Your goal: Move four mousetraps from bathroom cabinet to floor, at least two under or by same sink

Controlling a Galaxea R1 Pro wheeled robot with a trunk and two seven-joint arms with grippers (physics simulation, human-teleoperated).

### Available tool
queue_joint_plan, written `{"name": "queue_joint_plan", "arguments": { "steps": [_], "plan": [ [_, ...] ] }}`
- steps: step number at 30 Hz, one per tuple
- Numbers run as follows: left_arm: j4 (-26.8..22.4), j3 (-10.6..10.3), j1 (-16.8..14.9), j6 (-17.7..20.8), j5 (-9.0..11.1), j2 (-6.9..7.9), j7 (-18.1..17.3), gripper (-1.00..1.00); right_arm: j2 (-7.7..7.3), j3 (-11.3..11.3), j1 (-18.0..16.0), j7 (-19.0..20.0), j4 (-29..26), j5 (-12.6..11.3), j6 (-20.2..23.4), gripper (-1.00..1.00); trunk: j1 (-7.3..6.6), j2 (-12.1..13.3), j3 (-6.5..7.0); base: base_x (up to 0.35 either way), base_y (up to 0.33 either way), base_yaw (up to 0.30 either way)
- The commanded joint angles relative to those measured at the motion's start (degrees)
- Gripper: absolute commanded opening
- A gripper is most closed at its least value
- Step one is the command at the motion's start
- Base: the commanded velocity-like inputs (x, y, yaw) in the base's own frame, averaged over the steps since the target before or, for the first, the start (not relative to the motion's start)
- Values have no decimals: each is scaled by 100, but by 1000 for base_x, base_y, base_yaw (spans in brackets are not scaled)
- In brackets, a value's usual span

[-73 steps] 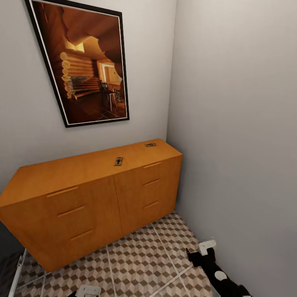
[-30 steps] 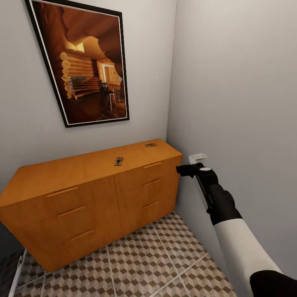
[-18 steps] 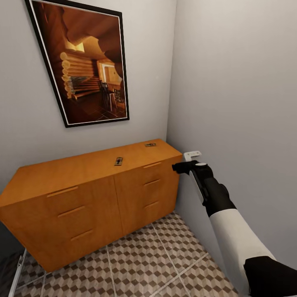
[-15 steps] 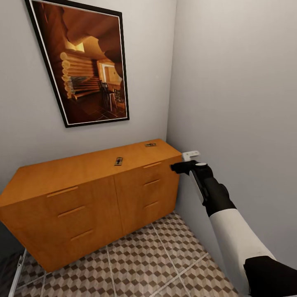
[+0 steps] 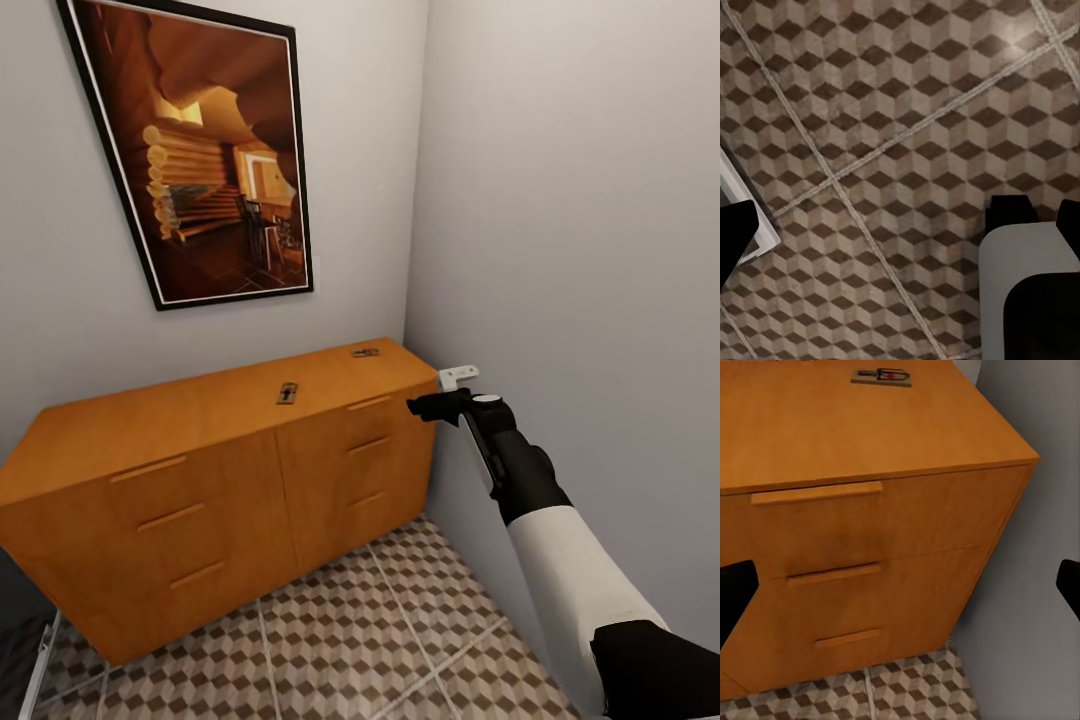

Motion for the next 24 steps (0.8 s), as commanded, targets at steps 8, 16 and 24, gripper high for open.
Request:
{"name": "queue_joint_plan", "arguments": {
  "steps": [8, 16, 24],
  "plan": [
    [19, -48, 0, -34, 48, -4, -1, 100, -5, -3, -5, 43, -6, 66, -5, 100, 2, -3, -6, 259, 67, 0],
    [17, -48, 7, -34, 46, -4, -1, 100, -7, -3, -4, 43, -6, 66, -98, 100, 2, -3, -6, 308, 97, 0],
    [19, -48, 18, -34, 46, -4, -1, 100, -8, -3, -1, 43, -6, 67, -105, 100, 2, -3, -6, 320, 66, 0]
  ]
}}
